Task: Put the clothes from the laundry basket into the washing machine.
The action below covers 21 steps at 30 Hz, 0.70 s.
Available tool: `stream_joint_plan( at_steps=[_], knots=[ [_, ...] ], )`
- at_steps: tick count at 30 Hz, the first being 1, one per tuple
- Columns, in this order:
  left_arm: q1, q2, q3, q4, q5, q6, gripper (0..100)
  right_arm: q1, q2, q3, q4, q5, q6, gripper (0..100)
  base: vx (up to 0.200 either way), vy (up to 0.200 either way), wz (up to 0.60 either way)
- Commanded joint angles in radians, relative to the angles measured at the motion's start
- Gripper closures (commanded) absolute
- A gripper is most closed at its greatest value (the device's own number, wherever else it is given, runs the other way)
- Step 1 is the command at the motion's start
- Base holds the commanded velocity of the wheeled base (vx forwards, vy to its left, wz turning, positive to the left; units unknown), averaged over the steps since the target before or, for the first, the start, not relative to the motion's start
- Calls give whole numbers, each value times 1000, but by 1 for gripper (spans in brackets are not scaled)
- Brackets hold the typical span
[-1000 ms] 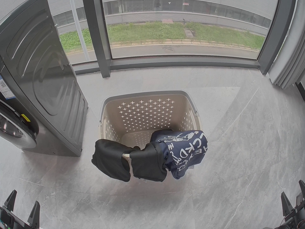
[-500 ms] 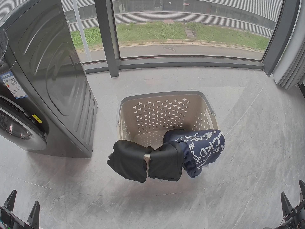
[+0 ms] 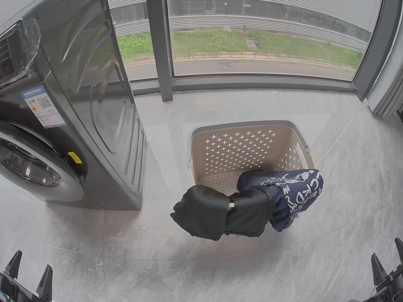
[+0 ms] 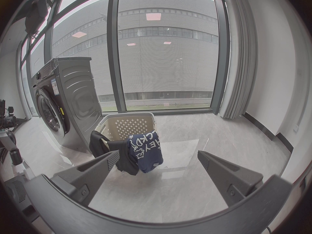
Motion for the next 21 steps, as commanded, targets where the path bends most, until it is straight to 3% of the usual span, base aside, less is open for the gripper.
stream_joint_plan(
  at_steps=[1,21],
  knots=[
    [-1,-9,16,-1,1,0,0,-1,-15,16,-1,0,-1,0,0,200,0],
    [-1,-7,16,0,2,0,0,1,-15,16,-1,0,-1,0,0,200,0]
  ],
)
